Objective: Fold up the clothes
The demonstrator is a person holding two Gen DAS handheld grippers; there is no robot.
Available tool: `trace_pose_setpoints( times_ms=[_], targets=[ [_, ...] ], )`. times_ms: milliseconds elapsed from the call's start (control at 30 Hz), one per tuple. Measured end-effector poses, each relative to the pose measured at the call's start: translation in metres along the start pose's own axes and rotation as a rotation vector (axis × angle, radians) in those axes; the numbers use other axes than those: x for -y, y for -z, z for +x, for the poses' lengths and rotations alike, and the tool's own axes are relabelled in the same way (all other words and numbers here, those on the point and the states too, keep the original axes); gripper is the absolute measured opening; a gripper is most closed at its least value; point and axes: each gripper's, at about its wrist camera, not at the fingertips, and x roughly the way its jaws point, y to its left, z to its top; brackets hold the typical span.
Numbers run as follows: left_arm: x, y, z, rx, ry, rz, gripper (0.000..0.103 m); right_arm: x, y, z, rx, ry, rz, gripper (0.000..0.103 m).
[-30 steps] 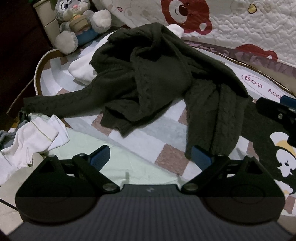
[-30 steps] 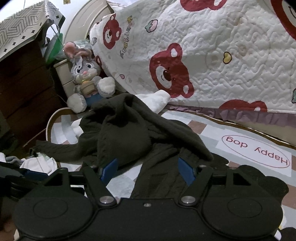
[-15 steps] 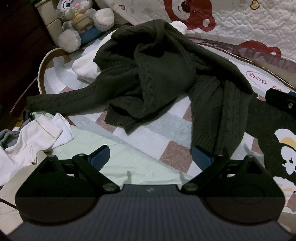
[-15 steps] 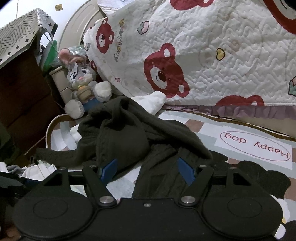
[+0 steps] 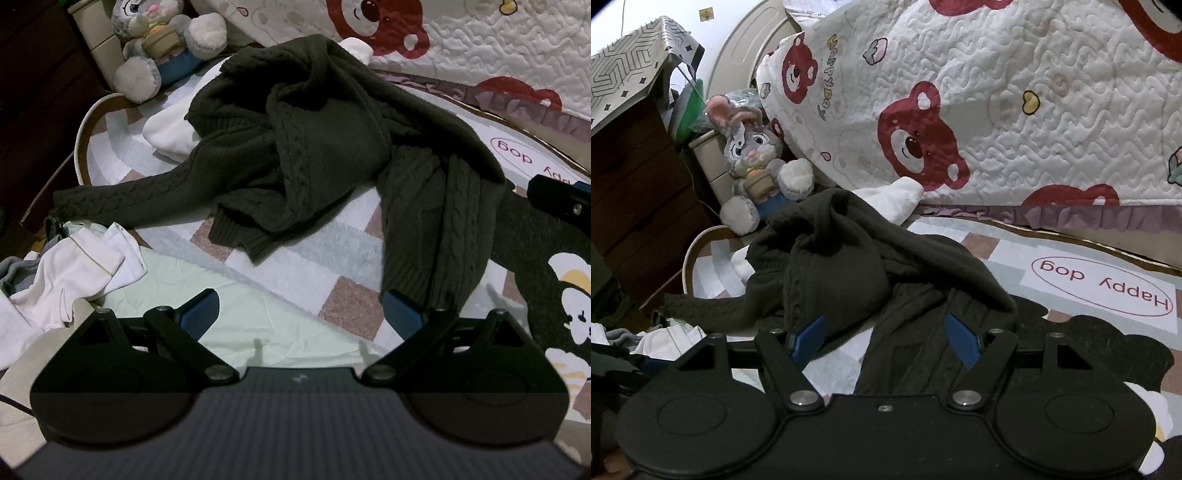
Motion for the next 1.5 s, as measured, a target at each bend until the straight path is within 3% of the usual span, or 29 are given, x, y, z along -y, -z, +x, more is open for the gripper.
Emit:
trace_pose_setpoints(
  times_ms=[500,733,833,967,1100,1233,1333,1367,1467,1500],
  targets=[
    [0.000,0.002,0.005,-0.009,0.011,0.010,0.097,0.001,0.001,0.002,-0.008,0.003,0.005,0.078],
    [-0.014,-0.011,0.027,-0.046,0.028,0.026,0.097,0.014,-0.007,0.012,-0.057,0.026,-0.057,0.088],
    [-0.019,-0.027,0.032,-0.010,0.016,0.091,0.097,0.019,-0.020,0.021,-0.090,0.093,-0.158,0.088],
    [-0.032,-0.051,0.043,0.052,0.039,0.136,0.097,0.034,-0.039,0.031,-0.115,0.012,-0.102,0.088],
    [-0.063,-0.079,0.070,0.061,0.128,0.042,0.096,0.055,-0.053,0.055,-0.182,-0.077,0.031,0.088],
    [-0.086,-0.105,0.098,0.082,0.075,-0.006,0.092,0.085,-0.083,0.078,-0.239,-0.067,0.162,0.088],
    [-0.102,-0.120,0.119,0.085,0.049,-0.053,0.084,0.087,-0.101,0.096,-0.285,-0.019,0.085,0.088],
    [-0.108,-0.121,0.124,0.098,0.056,-0.080,0.082,0.083,-0.100,0.103,-0.288,0.019,0.004,0.088],
    [-0.130,-0.111,0.139,0.129,0.104,-0.184,0.072,0.073,-0.086,0.118,-0.277,0.103,-0.181,0.088],
    [-0.137,-0.106,0.144,0.137,0.123,-0.217,0.065,0.075,-0.077,0.120,-0.273,0.091,-0.170,0.088]
  ],
)
